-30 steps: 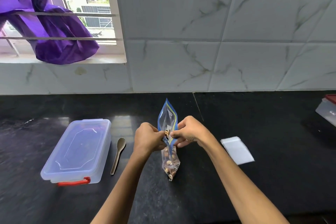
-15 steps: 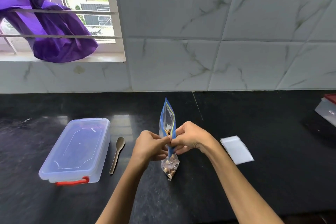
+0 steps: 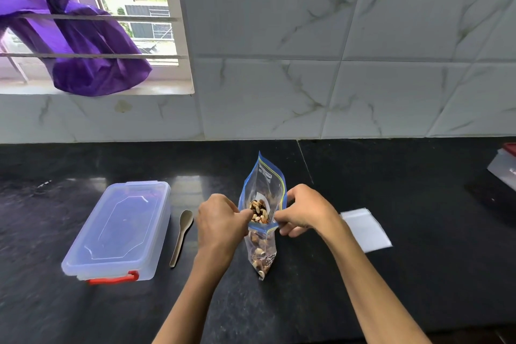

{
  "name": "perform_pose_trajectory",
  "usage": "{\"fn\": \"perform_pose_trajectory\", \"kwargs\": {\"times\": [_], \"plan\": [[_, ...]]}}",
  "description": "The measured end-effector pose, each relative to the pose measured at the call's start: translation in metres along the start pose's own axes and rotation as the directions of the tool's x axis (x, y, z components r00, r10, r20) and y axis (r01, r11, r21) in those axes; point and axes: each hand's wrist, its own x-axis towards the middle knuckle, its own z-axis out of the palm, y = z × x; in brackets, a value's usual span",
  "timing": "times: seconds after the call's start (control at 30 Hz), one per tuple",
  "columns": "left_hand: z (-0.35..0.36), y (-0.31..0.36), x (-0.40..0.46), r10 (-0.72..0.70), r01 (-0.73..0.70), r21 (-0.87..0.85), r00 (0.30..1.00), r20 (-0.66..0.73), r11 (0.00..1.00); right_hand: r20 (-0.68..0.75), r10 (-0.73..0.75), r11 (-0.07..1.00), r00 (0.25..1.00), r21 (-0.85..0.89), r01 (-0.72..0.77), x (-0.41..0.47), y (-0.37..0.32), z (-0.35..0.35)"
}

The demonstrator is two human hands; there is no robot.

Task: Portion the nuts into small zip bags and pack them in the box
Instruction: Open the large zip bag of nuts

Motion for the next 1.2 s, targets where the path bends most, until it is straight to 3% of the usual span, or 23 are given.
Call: {"fn": "perform_pose_trajectory", "kwargs": {"times": [0.17, 0.33, 0.5, 0.6, 0.67, 0.8, 0.9, 1.03, 1.1, 1.13, 1.2], "plan": [[0.002, 0.010, 0.006, 0.001, 0.002, 0.099, 1.000, -0.030, 0.995, 0.055, -0.014, 1.000, 0.998, 0.018, 0.013, 0.000, 0.002, 0.009], [0.010, 0.011, 0.030, -0.017, 0.016, 0.032, 0.999, 0.035, 0.999, 0.063, 0.020, 0.999, 0.998, -0.030, -0.018, 0.005, 0.004, 0.004], [0.003, -0.002, 0.039, -0.106, 0.141, -0.217, 0.981, 0.164, 0.966, -0.115, 0.013, 0.993, 0.993, -0.115, -0.027, 0.029, 0.001, -0.009], [0.011, -0.001, 0.049, -0.101, 0.149, -0.163, 0.958, 0.269, 0.975, -0.198, -0.062, 0.988, 0.978, -0.153, 0.032, 0.050, -0.012, -0.003], [0.017, 0.000, 0.058, -0.091, 0.101, -0.034, 0.968, 0.232, 0.994, -0.230, -0.117, 0.988, 0.966, -0.130, 0.088, 0.060, -0.020, 0.003], [0.025, 0.004, 0.075, -0.048, 0.043, 0.245, 0.999, 0.015, 0.969, -0.241, -0.163, 0.985, 0.957, -0.104, 0.141, 0.071, -0.024, 0.003], [0.022, 0.019, 0.095, 0.052, -0.048, 0.187, 0.998, -0.019, 0.981, -0.186, -0.195, 0.979, 0.963, -0.101, 0.178, 0.078, -0.023, -0.001], [0.016, 0.023, 0.118, 0.071, -0.077, 0.062, 0.992, 0.101, 0.995, -0.136, -0.215, 0.974, 0.967, 0.040, 0.222, 0.088, -0.019, -0.006], [0.010, 0.020, 0.119, 0.000, 0.029, -0.126, 0.975, 0.224, 0.992, -0.058, -0.173, 0.967, 0.983, 0.180, 0.181, 0.091, -0.016, -0.010], [0.008, 0.019, 0.119, -0.079, 0.179, -0.272, 0.937, 0.342, 0.946, -0.003, -0.134, 0.953, 0.991, 0.275, 0.130, 0.094, -0.015, -0.011], [0.004, 0.016, 0.116, -0.203, 0.548, -0.475, 0.775, 0.599, 0.688, 0.143, -0.041, 0.872, 0.989, 0.488, -0.034, 0.101, -0.012, -0.013]]}}
